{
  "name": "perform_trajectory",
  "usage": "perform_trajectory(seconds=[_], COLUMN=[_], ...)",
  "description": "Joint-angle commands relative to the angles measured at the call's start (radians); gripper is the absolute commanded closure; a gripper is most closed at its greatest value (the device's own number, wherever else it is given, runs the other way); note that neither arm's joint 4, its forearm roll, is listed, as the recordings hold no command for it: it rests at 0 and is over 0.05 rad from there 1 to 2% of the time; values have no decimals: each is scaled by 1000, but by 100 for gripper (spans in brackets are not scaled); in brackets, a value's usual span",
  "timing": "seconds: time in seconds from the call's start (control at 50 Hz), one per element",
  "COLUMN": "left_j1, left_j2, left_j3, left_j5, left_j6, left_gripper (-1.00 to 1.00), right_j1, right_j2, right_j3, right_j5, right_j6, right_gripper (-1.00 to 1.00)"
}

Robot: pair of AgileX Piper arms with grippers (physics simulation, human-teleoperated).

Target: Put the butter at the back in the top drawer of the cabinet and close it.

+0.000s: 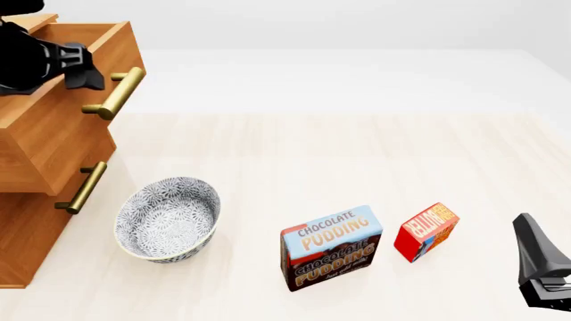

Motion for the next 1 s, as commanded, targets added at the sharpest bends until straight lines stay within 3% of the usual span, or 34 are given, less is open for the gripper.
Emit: perform_trajectory(seconds=[0.02, 1.0], left_j1=[-10, -57], left_j2=[2, 26], left_j3=[14, 45], left_j5=[-9, -42], left_j6=[6, 20], left_gripper=[-100, -100], right_j1=[0, 0], right_j2=[0, 0], right_j3=[0, 0], right_j5=[0, 0], right_j6=[0, 0], right_gripper=[-100, -100])
